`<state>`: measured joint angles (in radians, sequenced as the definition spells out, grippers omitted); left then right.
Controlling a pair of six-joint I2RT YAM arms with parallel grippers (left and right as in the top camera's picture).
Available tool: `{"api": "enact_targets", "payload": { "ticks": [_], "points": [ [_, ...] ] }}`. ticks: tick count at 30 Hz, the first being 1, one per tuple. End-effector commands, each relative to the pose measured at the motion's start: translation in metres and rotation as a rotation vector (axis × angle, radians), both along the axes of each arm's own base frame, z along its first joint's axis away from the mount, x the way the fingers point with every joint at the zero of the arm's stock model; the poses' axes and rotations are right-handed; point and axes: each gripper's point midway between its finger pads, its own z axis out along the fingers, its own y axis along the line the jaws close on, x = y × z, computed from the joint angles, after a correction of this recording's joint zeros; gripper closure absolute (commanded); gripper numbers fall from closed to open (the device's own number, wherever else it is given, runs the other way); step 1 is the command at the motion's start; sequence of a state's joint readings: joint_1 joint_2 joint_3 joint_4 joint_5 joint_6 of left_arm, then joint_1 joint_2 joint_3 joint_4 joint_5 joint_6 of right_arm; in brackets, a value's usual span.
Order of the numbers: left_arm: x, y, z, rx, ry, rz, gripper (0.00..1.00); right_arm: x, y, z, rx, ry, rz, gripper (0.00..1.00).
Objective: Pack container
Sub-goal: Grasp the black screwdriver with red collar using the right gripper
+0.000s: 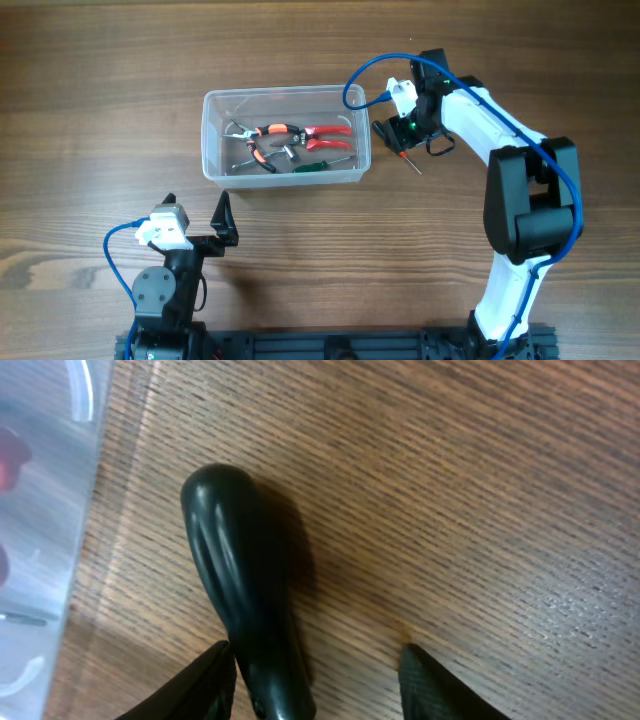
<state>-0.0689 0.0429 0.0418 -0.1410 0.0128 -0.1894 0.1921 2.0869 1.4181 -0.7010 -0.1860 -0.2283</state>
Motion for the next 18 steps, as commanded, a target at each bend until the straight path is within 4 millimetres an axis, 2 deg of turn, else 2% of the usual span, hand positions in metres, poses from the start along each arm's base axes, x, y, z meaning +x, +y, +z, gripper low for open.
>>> {"api": "enact_targets", "payload": {
  "ticks": [1,9,16,18],
  "points": [
    [0.000,0.002,-0.002,-0.008,0.004,0.010,0.00,-0.009,-0.016,-0.016,-0.087,0.013,-0.007,0.55],
    [0.000,0.002,-0.002,-0.008,0.004,0.010,0.00,-0.020,-0.049,-0.033,-0.269,0.012,-0.036,0.58],
    [0.000,0.002,-0.002,-0.008,0.004,0.010,0.00,-0.035,-0.063,-0.046,-0.334,0.037,-0.049,0.59],
    [0.000,0.002,-0.002,-0.008,0.004,0.010,0.00,-0.036,-0.063,-0.047,-0.330,0.040,-0.075,0.64]
  ]
}}
